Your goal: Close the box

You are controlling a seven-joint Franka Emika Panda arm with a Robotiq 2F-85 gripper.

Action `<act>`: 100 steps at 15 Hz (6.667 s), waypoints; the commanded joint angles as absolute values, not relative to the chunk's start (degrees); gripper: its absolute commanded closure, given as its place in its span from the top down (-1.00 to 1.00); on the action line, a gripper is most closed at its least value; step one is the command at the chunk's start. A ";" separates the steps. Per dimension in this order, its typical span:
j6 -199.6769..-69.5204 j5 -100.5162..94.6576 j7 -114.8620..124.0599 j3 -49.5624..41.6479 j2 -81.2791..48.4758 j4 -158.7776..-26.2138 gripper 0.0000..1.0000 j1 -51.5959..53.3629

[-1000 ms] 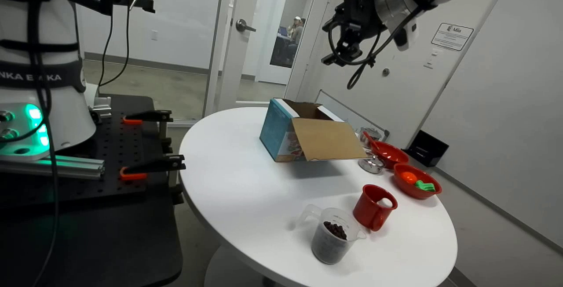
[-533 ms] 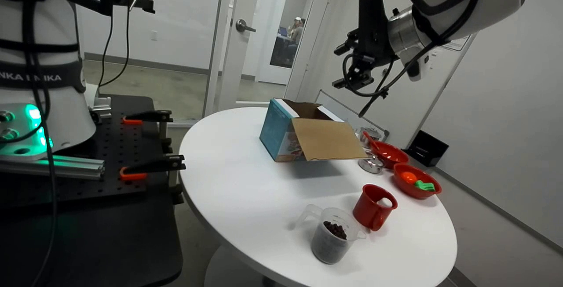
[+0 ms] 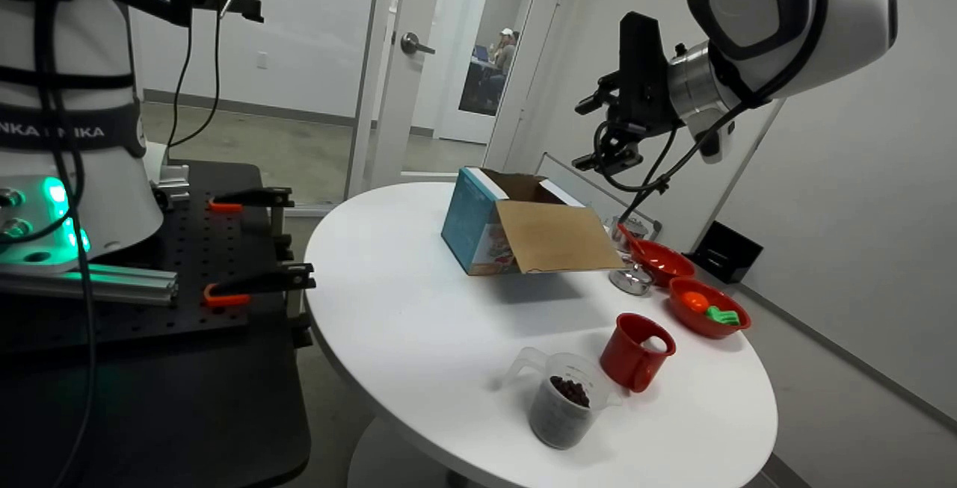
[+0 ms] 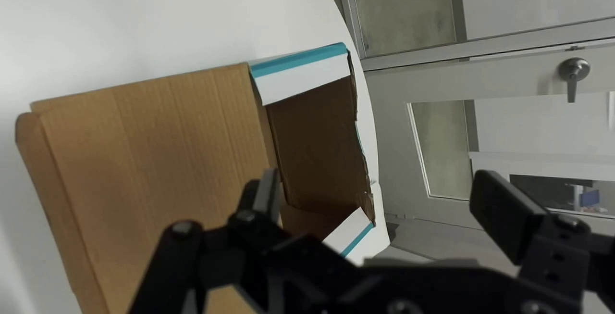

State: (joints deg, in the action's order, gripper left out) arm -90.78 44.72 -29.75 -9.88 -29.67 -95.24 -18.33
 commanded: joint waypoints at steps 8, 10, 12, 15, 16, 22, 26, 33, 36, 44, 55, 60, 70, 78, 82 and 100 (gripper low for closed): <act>-87.46 43.84 -29.77 -6.44 -38.37 -86.79 1.00 -20.99; -87.17 44.36 -28.98 -6.11 -40.40 -84.34 1.00 -22.09; -86.45 44.78 -28.38 -5.84 -42.70 -81.43 1.00 -23.51; -85.10 45.42 -27.11 -5.63 -45.76 -77.41 1.00 -25.87; -84.79 45.54 -26.70 -5.49 -46.81 -76.11 1.00 -26.47; -80.38 45.09 -24.81 -3.36 -54.82 -66.91 1.00 -29.14; -77.44 44.64 -22.58 -2.49 -59.78 -60.90 1.00 -29.84; -77.78 44.55 -16.82 -2.34 -64.74 -52.93 1.00 -31.64; -76.98 43.74 -15.57 -1.95 -66.44 -50.80 1.00 -32.24; -83.60 43.91 -21.04 -3.37 -62.20 -59.46 1.00 -30.42; -96.74 45.32 -30.03 -2.55 -58.49 -72.46 1.00 -30.34; -92.59 45.30 -29.38 -1.36 -58.57 -73.65 1.00 -31.05; -87.62 45.62 -29.39 0.41 -58.08 -73.64 1.00 -30.35; -89.91 46.33 -29.86 0.78 -53.99 -76.38 1.00 -30.92; -92.71 46.57 -30.40 0.76 -49.18 -79.93 1.00 -30.32; -106.75 46.73 -32.04 -1.89 -26.57 -105.50 1.00 -19.03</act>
State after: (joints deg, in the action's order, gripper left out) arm -101.98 45.76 -30.31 -0.69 -32.87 -97.64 -21.50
